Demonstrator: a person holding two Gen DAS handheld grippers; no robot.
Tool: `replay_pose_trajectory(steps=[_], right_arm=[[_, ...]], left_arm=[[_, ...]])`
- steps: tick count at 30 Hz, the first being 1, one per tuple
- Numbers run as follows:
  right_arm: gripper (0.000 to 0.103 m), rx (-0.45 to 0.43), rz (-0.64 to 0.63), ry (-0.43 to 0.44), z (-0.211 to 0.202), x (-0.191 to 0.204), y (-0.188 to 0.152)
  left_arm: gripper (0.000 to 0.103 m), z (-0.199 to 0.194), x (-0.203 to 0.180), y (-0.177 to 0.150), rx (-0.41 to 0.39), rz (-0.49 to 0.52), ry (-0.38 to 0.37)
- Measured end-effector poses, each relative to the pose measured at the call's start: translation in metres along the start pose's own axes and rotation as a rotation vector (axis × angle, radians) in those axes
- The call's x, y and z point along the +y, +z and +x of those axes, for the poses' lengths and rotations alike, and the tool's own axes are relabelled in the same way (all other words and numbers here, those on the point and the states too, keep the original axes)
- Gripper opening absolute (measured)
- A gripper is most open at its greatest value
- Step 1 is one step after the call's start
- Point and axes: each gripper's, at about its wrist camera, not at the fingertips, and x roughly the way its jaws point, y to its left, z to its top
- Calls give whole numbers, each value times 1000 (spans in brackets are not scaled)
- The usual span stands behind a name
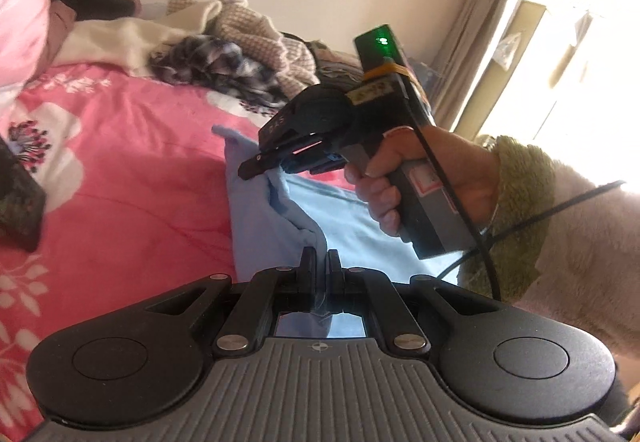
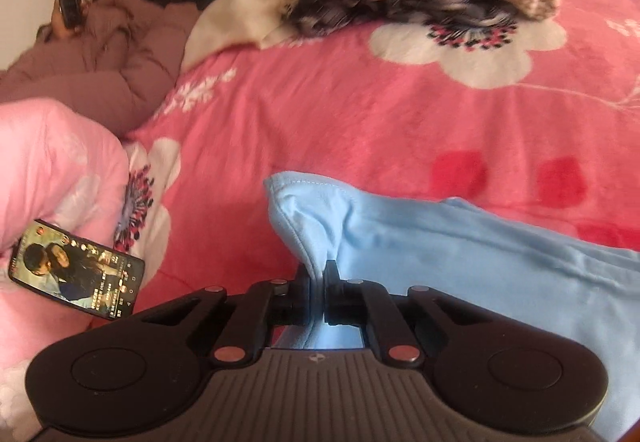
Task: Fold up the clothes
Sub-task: 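Grasp the t-shirt edge with the right gripper while the left gripper grasps beside it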
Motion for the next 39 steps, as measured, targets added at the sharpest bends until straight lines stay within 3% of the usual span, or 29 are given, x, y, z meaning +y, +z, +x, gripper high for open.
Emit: replay_pose_trajectory(steps=[9, 20, 25, 32, 39], right_arm=[[6, -64, 50, -19, -41, -45, -8], [6, -145, 108, -41, -88, -100, -21], [6, -184, 154, -61, -109, -131, -37], [6, -191, 234, -111, -125, -185, -67], [6, -205, 325, -98, -138, -230, -90]], left_arm=[[2, 20, -22, 12, 27, 43, -77], [2, 69, -73, 22, 120, 206, -245], [2, 91, -101, 19, 175, 279, -338], [2, 130, -131, 4, 272, 325, -404], [2, 167, -159, -5, 354, 357, -458]])
